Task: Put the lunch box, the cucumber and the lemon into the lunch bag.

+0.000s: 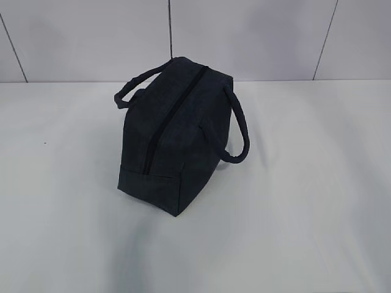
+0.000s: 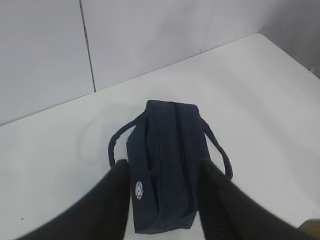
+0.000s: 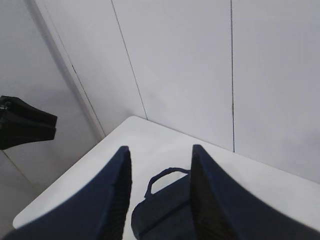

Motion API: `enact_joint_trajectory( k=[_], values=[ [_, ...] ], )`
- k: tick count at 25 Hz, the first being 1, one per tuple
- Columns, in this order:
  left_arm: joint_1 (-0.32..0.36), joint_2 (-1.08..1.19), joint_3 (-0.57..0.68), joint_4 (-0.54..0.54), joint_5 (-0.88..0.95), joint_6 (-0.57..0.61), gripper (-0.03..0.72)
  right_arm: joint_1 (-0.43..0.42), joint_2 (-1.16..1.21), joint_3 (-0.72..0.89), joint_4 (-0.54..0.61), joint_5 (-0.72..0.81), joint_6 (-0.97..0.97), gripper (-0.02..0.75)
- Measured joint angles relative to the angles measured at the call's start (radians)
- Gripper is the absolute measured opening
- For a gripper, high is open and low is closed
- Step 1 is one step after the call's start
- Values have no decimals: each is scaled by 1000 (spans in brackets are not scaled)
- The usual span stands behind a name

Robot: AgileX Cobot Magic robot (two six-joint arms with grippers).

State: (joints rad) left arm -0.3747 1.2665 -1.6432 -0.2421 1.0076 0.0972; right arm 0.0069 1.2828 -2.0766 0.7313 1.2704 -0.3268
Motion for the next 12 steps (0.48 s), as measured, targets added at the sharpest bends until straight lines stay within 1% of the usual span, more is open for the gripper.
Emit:
enact_joint_trajectory(
  k=[3,6,12],
  values=[
    [0,-167,140,6,-18,-2,323,0,-135,167,-9,0,2,295],
    [0,-339,246,12,-13,-2,323,0,-297,368,-17,-8,2,295],
    [0,-607,399,20,59,-6,323,0,-618,736,-59,-49,38,296]
  ],
)
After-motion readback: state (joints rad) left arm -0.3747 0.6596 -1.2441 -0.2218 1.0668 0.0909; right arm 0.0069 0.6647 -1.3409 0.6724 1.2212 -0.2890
